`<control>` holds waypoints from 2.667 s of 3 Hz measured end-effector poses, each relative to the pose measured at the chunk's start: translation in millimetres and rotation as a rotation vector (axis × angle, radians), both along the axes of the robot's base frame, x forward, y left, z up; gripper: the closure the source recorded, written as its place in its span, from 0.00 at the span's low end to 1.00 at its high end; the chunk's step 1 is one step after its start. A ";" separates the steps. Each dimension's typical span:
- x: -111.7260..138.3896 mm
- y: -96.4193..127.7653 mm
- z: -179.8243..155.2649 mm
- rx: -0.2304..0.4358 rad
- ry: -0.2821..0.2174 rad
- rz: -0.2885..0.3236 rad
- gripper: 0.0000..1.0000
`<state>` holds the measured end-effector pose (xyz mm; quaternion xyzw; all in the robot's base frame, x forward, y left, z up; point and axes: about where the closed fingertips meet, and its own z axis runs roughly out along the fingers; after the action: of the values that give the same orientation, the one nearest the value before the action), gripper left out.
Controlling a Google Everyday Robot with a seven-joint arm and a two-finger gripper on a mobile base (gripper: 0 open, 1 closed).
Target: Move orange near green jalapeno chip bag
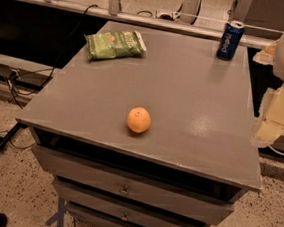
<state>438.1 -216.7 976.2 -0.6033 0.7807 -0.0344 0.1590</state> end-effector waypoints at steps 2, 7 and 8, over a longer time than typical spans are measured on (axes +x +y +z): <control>1.6 4.9 -2.4 0.016 -0.007 -0.003 0.00; 50.4 170.1 -99.8 0.490 0.041 -0.003 0.00; 61.4 172.7 -118.7 0.533 0.035 -0.040 0.00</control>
Offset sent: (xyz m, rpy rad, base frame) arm 0.0039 0.0107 -0.0117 0.0403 0.0053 -0.0059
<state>499.5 -44.0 857.5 -0.5250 0.7766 0.1800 0.2980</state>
